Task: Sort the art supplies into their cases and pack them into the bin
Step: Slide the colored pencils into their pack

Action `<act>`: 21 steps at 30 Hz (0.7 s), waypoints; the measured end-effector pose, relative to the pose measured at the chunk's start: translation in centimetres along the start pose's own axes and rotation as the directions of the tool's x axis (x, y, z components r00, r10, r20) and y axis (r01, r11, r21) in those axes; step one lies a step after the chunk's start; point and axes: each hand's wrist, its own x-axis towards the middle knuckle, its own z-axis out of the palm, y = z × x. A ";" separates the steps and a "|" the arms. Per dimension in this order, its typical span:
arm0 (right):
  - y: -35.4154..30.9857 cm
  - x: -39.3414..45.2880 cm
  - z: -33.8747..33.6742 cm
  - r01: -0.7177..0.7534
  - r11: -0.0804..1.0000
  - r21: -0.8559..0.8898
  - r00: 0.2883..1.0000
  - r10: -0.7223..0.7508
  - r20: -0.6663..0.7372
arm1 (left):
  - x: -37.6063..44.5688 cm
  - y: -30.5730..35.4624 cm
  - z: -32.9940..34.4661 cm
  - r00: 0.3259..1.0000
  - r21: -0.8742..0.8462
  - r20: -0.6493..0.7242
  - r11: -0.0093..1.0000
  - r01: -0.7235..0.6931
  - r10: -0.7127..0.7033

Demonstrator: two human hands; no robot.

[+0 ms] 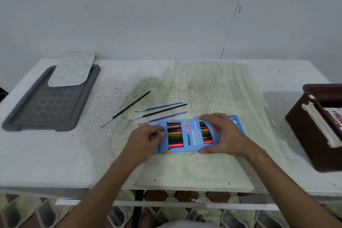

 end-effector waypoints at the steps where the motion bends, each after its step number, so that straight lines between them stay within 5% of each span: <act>1: -0.2 0.1 0.1 0.003 1.000 0.003 1.000 -0.003 -0.006 | 0.1 0.2 0.4 1.000 0.001 -0.021 1.000 0.002 -0.002; 7: -0.5 -0.8 0.8 0.046 0.999 0.022 0.995 -0.044 -0.093 | -0.2 0.9 1.1 0.966 -0.073 -0.148 0.977 0.201 -0.210; 11: -0.7 -1.4 0.8 0.064 0.994 0.094 0.986 -0.049 -0.158 | 0.3 0.9 -0.1 0.953 -0.215 -0.054 0.935 0.282 -0.300; 14: -0.9 -1.5 0.9 0.032 0.987 0.155 0.986 -0.006 -0.165 | 0.9 0.8 -0.9 0.927 -0.524 0.085 0.775 0.354 -0.366; 21: -1.9 -0.4 2.5 -0.041 0.979 0.200 0.990 0.067 -0.125 | 0.8 2.0 -0.1 0.962 -0.647 0.129 0.715 0.265 -0.240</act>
